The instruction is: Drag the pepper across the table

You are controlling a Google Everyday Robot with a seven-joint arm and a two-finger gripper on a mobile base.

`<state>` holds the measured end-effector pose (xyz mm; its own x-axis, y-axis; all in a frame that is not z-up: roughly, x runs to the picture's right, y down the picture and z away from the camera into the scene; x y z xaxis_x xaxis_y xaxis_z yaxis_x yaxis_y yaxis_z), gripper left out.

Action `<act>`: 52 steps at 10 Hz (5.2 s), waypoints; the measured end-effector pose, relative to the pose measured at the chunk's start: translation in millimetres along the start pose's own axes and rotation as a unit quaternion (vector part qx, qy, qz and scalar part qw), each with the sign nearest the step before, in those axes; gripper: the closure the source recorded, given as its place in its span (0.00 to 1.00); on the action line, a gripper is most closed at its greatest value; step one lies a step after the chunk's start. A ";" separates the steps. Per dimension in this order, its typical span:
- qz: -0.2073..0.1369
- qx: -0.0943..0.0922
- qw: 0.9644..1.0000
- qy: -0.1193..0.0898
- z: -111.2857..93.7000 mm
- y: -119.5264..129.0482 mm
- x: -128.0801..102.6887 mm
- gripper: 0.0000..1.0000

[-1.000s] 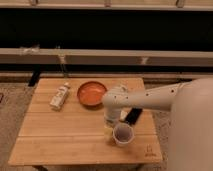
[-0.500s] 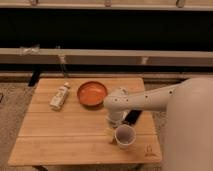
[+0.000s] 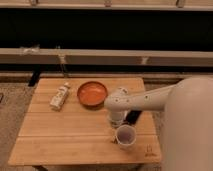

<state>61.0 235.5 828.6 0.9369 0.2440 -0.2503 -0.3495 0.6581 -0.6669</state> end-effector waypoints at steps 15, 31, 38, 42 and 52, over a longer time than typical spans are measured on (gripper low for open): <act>-0.004 -0.023 0.997 -0.074 -26.4 16.9 -51.5 1.00; -0.108 -0.042 0.980 -0.162 -43.7 42.3 -197.8 1.00; -0.169 -0.052 0.966 -0.186 -52.5 64.8 -262.8 1.00; -0.198 -0.058 0.960 -0.190 -55.0 76.5 -280.4 0.91; -0.267 -0.085 0.939 -0.199 -62.2 117.9 -316.1 0.20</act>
<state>-276.5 191.7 785.5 0.8936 0.1793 0.4114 0.2074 0.6479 -0.7329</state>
